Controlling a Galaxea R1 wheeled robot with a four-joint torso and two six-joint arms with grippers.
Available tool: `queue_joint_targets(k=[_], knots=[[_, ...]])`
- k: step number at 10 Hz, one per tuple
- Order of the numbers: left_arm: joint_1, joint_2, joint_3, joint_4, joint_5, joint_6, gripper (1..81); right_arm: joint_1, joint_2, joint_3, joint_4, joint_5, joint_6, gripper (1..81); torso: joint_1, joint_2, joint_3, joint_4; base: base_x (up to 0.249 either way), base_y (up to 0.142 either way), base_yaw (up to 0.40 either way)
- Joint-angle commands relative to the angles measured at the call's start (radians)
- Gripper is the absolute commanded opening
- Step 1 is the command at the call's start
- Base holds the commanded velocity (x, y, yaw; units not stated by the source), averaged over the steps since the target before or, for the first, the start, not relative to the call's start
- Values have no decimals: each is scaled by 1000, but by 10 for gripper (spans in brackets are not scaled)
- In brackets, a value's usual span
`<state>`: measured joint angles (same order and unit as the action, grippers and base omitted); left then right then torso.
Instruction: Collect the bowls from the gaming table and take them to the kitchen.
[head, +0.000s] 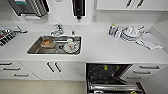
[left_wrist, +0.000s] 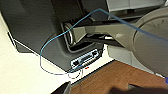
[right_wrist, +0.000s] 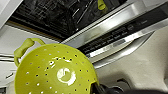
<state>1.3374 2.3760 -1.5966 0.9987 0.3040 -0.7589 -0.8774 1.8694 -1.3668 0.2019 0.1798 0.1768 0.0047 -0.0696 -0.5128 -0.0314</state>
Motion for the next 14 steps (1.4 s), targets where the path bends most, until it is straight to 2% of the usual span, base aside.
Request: queue_joint_targets(k=[1, 3, 5, 7, 10, 12, 14], knots=[[130, 83, -252, 52, -248, 13, 811, 207, -57, 81, 80, -71, 20, 10, 0, 0, 0, 0, 0, 0, 0], [190, 160, -437, 52, -377, 12, 811, 249, -17, 86, 119, -60, 20, 10, 0, 0, 0, 0, 0, 0, 0], [230, 207, -551, 52, -431, 10, 811, 267, 54, 22, 135, -37, 20, 10, 0, 0, 0, 0, 0, 0, 0], [249, 214, -566, 51, -436, 12, 811, 292, 132, -30, 145, -39, 30, 10, 0, 0, 0, 0, 0, 0, 0], [260, 220, -568, 49, -447, 10, 811, 315, 279, -187, 146, -51, 73, 10, 0, 0, 0, 0, 0, 0, 0], [260, 226, -568, 47, -447, 10, 811, 341, 323, -244, 148, -57, 87, 10, 0, 0, 0, 0, 0, 0, 0], [260, 235, -568, 51, -445, 7, 811, 379, 362, -302, 146, -103, 124, 10, 0, 0, 0, 0, 0, 0, 0]])
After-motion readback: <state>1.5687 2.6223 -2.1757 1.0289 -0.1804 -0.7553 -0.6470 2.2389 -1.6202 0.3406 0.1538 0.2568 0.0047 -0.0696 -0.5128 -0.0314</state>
